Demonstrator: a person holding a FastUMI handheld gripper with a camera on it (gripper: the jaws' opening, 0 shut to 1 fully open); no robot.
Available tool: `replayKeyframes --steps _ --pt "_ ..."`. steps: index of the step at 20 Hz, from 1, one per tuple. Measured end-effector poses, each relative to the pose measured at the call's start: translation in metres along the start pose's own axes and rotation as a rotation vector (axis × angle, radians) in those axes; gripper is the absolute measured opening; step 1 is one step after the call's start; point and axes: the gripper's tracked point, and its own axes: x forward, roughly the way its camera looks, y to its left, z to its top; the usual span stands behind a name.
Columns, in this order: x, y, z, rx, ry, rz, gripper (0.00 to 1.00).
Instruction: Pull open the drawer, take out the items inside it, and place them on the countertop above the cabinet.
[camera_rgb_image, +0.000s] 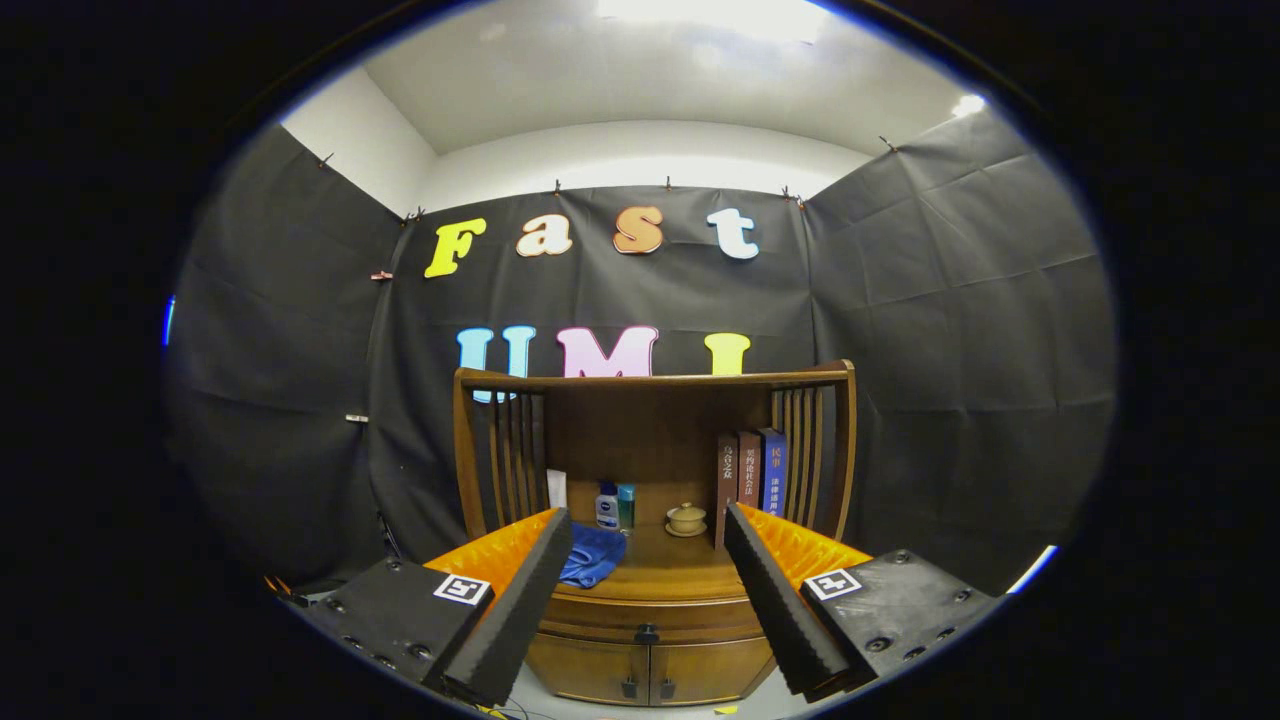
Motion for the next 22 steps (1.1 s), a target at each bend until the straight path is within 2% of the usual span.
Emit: replayKeyframes --steps 6,10,22 --pt "0.006 0.001 -0.008 -0.005 0.017 0.006 0.98" --pt "0.018 0.002 -0.034 0.001 0.061 0.009 0.98" --pt "0.090 0.018 -0.199 0.007 0.334 0.029 0.99"
